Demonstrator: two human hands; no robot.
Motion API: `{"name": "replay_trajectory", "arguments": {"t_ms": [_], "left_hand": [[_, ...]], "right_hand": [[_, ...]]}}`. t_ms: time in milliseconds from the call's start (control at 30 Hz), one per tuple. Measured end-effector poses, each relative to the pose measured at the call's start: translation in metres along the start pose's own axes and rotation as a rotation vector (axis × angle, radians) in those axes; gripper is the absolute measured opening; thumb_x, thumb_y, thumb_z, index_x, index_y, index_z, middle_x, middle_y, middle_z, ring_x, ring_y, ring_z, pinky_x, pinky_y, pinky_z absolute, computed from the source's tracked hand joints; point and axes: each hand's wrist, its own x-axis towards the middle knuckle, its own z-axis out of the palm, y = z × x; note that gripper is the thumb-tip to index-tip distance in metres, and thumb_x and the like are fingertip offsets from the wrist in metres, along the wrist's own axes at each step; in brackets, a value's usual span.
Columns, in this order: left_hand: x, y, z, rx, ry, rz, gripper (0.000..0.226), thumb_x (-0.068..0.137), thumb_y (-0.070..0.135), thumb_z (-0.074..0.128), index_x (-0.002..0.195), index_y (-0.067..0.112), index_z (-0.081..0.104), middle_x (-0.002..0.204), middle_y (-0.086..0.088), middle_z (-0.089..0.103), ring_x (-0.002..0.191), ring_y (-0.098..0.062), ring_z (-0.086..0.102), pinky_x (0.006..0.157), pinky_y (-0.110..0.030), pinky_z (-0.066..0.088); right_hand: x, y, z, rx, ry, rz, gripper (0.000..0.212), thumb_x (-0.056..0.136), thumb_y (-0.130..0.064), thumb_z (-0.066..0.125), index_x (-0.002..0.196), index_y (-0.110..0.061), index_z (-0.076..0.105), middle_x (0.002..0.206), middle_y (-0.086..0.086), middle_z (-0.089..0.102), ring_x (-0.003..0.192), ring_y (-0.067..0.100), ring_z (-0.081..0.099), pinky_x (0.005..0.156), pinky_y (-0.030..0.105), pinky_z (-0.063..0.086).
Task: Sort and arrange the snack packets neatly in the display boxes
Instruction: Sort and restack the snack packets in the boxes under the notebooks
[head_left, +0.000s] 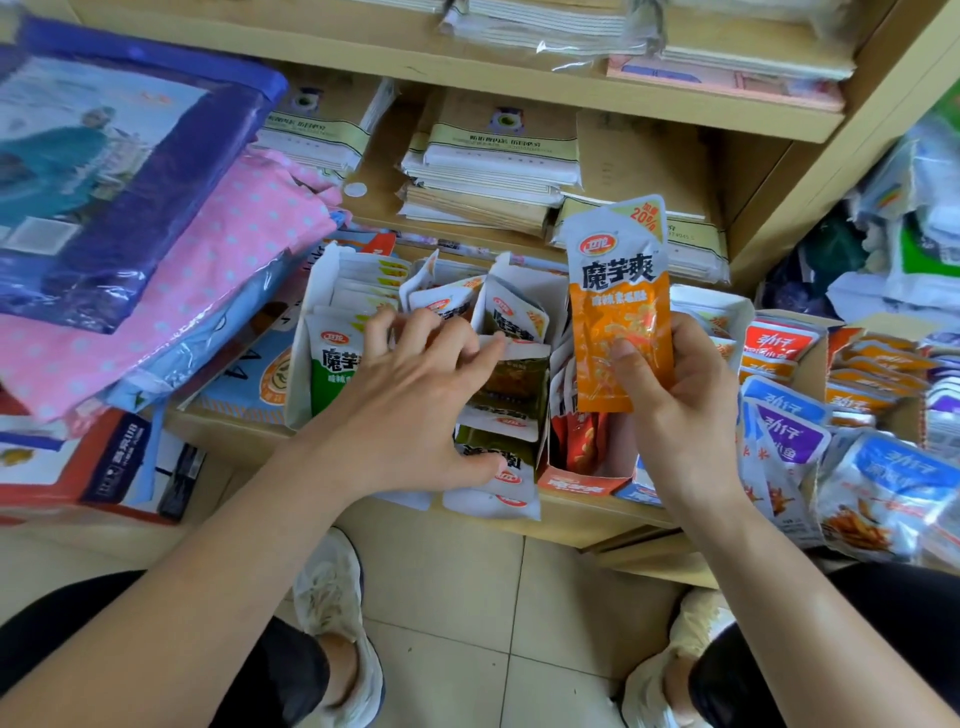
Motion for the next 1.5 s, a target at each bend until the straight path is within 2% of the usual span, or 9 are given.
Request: {"name": "replay_trajectory", "arguments": {"t_ms": [333, 533, 633, 767, 867, 967, 1100, 1233, 1500], "left_hand": [[-0.001, -0.002, -0.001, -0.117, 0.003, 0.043, 0.085, 0.069, 0.071, 0.056, 0.143, 0.032, 0.045, 0.156, 0.014, 0.038, 0.145, -0.027, 0.024, 0.109, -0.050, 0.017], [-0.002, -0.014, -0.010, -0.254, 0.380, -0.044, 0.041, 0.073, 0.053, 0.070, 0.108, 0.032, 0.065, 0.114, 0.013, 0.062, 0.112, -0.020, 0.052, 0.084, -0.036, 0.027], [-0.005, -0.036, -0.012, -0.317, 0.466, -0.207, 0.052, 0.077, 0.051, 0.064, 0.125, 0.029, 0.063, 0.120, 0.007, 0.064, 0.111, -0.021, 0.054, 0.088, -0.044, 0.038], [-0.007, -0.048, -0.004, -0.418, 0.403, -0.322, 0.062, 0.089, 0.034, 0.069, 0.147, 0.023, 0.050, 0.133, 0.004, 0.063, 0.124, -0.024, 0.053, 0.102, -0.048, 0.039], [-0.003, -0.048, 0.002, -0.451, 0.373, -0.276, 0.046, 0.089, 0.026, 0.075, 0.134, 0.024, 0.064, 0.112, 0.007, 0.071, 0.112, -0.024, 0.060, 0.095, -0.042, 0.038], [0.000, -0.050, 0.003, -0.497, 0.418, -0.220, 0.033, 0.087, 0.034, 0.073, 0.118, 0.023, 0.074, 0.087, 0.014, 0.069, 0.090, -0.021, 0.063, 0.088, -0.049, 0.049], [0.008, -0.051, 0.003, -0.522, 0.445, -0.219, 0.036, 0.090, 0.037, 0.071, 0.124, 0.023, 0.071, 0.107, 0.006, 0.073, 0.099, -0.017, 0.065, 0.086, -0.038, 0.051], [0.015, -0.050, -0.002, -0.541, 0.394, -0.186, 0.023, 0.093, 0.025, 0.070, 0.114, 0.023, 0.077, 0.083, 0.015, 0.065, 0.075, -0.007, 0.059, 0.069, -0.028, 0.048], [-0.022, -0.064, -0.012, -0.674, 0.032, -0.087, 0.019, 0.082, 0.020, 0.081, 0.095, 0.034, 0.081, 0.075, 0.030, 0.066, 0.081, 0.005, 0.064, 0.071, -0.017, 0.049]], "right_hand": [[0.001, 0.001, 0.001, 0.023, -0.006, -0.008, 0.009, 0.099, -0.016, 0.062, 0.107, -0.012, 0.062, 0.097, -0.002, 0.074, 0.092, 0.019, 0.072, 0.077, 0.039, 0.060], [-0.003, -0.007, 0.002, 0.017, 0.018, -0.032, 0.005, 0.098, -0.015, 0.063, 0.103, -0.014, 0.063, 0.088, -0.010, 0.074, 0.081, 0.009, 0.071, 0.066, 0.021, 0.055], [-0.009, -0.014, 0.004, 0.032, 0.007, -0.058, 0.005, 0.097, -0.013, 0.063, 0.102, -0.015, 0.063, 0.089, -0.010, 0.075, 0.082, 0.010, 0.072, 0.065, 0.022, 0.057], [-0.017, -0.022, 0.013, 0.030, -0.046, -0.073, 0.013, 0.095, -0.015, 0.066, 0.107, -0.016, 0.063, 0.100, -0.001, 0.074, 0.094, 0.019, 0.073, 0.076, 0.040, 0.062], [-0.018, -0.025, 0.019, 0.066, -0.045, -0.073, 0.017, 0.094, -0.010, 0.068, 0.108, -0.015, 0.062, 0.106, 0.005, 0.073, 0.100, 0.023, 0.072, 0.081, 0.046, 0.061], [-0.017, -0.032, 0.026, 0.092, -0.048, -0.056, 0.017, 0.094, -0.008, 0.068, 0.109, -0.014, 0.062, 0.106, 0.007, 0.074, 0.100, 0.024, 0.072, 0.080, 0.046, 0.061], [-0.017, -0.043, 0.037, 0.119, -0.033, 0.005, 0.014, 0.097, -0.013, 0.062, 0.110, -0.008, 0.066, 0.103, 0.004, 0.075, 0.098, 0.019, 0.073, 0.080, 0.037, 0.062], [-0.010, -0.047, 0.045, 0.058, -0.029, 0.021, 0.013, 0.098, -0.019, 0.063, 0.103, -0.009, 0.069, 0.097, 0.009, 0.075, 0.094, 0.026, 0.072, 0.082, 0.045, 0.062], [0.026, -0.060, 0.056, -0.037, -0.012, -0.125, 0.007, 0.092, -0.011, 0.070, 0.093, -0.004, 0.070, 0.082, 0.007, 0.074, 0.076, 0.017, 0.067, 0.073, 0.039, 0.057]]}}
